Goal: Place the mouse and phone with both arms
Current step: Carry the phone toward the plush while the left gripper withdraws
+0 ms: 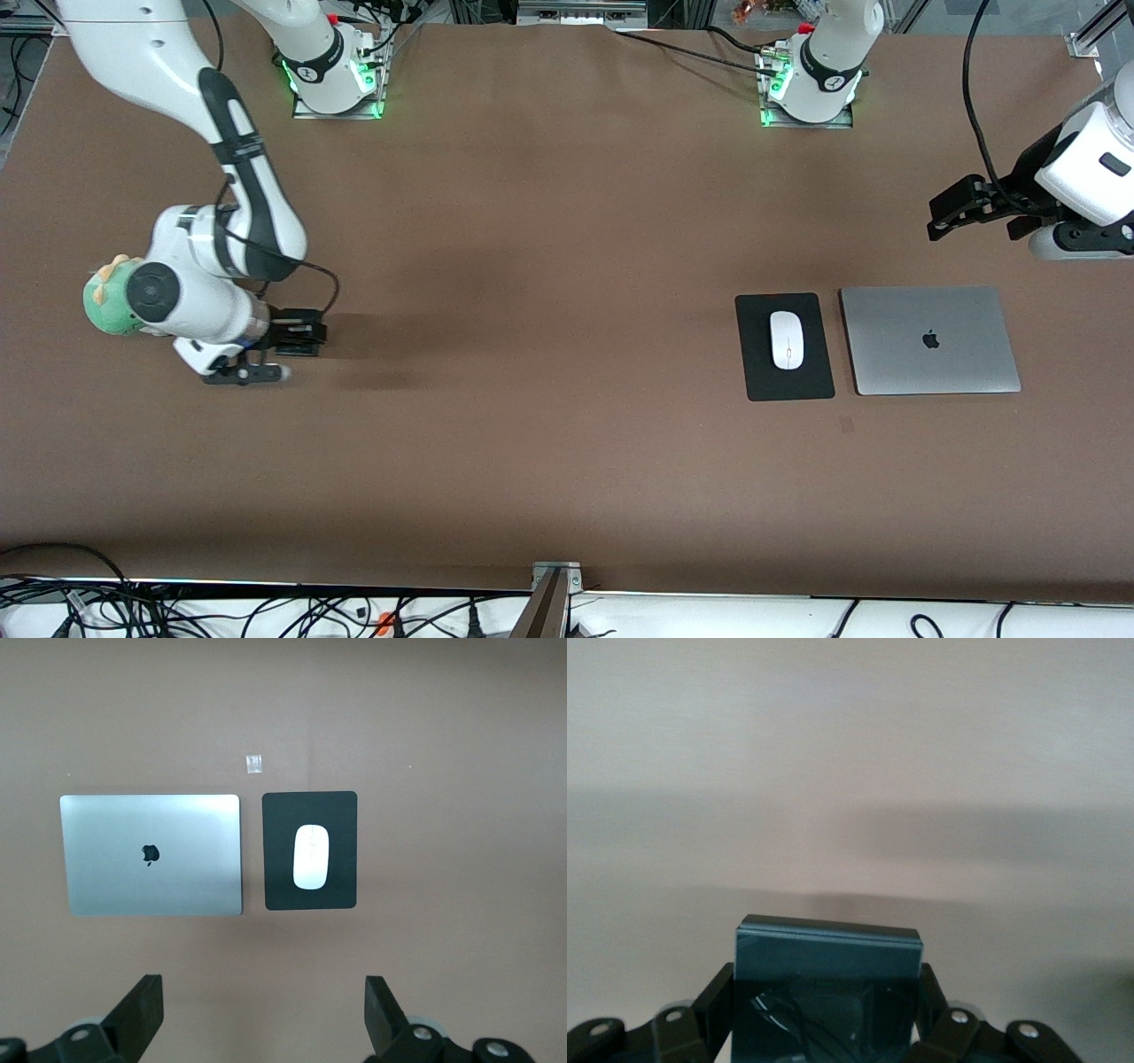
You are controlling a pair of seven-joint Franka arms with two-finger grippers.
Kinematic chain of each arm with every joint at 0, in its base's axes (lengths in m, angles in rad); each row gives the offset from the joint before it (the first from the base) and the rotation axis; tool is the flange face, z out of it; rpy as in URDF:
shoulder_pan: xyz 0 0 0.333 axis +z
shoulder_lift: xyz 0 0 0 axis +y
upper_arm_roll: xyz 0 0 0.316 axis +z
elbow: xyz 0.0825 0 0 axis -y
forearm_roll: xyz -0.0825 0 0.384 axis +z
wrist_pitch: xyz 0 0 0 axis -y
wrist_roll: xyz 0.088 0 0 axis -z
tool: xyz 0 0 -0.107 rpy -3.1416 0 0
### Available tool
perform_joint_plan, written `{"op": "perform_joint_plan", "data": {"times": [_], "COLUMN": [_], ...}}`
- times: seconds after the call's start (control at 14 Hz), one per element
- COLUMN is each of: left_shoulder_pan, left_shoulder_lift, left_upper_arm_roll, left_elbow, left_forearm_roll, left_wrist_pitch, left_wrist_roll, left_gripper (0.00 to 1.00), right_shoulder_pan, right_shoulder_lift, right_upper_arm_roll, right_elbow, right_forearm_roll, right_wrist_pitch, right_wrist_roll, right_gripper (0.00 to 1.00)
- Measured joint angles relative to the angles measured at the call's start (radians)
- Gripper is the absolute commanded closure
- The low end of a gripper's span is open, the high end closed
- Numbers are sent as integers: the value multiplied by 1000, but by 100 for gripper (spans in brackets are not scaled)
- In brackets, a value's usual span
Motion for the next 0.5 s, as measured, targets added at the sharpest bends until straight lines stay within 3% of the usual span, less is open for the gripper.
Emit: {"op": "perform_joint_plan", "data": {"times": [0.29, 0.5], "left_shoulder_pan": [-257, -334], "left_shoulder_lift": [-2, -10], "left_upper_arm_roll": [256, 326], "left_elbow": [0, -5], "left_forearm_roll": [0, 0], "left_wrist_pitch": [0, -3], "left_wrist_roll": [0, 0], "left_gripper": [0, 0], "right_shoulder_pan": [-23, -23], "right_shoulder_lift": [0, 5], "right_upper_arm_roll": [7, 10], "right_elbow": [-136, -172], "right_forearm_roll": [2, 2], "right_wrist_pitch": [215, 265], "right_wrist_roll": [-24, -61], "right_gripper": [61, 61]}}
